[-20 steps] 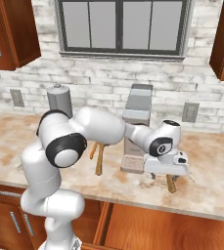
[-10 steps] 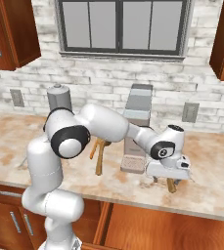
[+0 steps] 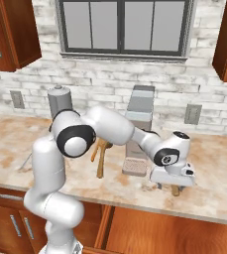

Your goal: Organize the utensils by type. Pick up the wooden spoons from the counter and place them in the open cabinet. Then pick up the metallic utensils from the counter and place them in the open drawer.

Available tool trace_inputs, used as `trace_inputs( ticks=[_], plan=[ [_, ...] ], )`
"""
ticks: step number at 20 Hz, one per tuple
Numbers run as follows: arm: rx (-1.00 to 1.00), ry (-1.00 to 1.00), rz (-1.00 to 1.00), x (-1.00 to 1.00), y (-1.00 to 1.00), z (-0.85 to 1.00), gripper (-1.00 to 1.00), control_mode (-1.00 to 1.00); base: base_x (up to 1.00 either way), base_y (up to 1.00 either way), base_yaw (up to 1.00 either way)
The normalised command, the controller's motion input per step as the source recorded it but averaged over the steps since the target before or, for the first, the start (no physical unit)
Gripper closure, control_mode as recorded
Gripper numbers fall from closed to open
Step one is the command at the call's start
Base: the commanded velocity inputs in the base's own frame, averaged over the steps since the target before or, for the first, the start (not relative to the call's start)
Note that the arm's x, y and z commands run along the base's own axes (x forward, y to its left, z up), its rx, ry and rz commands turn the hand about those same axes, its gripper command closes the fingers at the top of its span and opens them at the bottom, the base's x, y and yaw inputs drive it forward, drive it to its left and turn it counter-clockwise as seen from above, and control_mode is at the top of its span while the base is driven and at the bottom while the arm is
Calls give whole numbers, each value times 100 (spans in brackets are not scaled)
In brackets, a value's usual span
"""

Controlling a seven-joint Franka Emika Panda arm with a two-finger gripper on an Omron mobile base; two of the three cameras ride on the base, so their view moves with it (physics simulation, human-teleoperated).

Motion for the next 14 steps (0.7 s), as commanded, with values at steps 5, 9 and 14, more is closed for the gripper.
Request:
trace_inputs(
  ticks=[5,9,14],
  plan=[
    [4,0,0,4,-16,-13,-100,-100,0,0,0],
    [1,0,0,6,-3,-27,-100,-100,0,0,0],
    [0,0,0,14,0,-28,-100,-100,0,0,0]
  ],
)
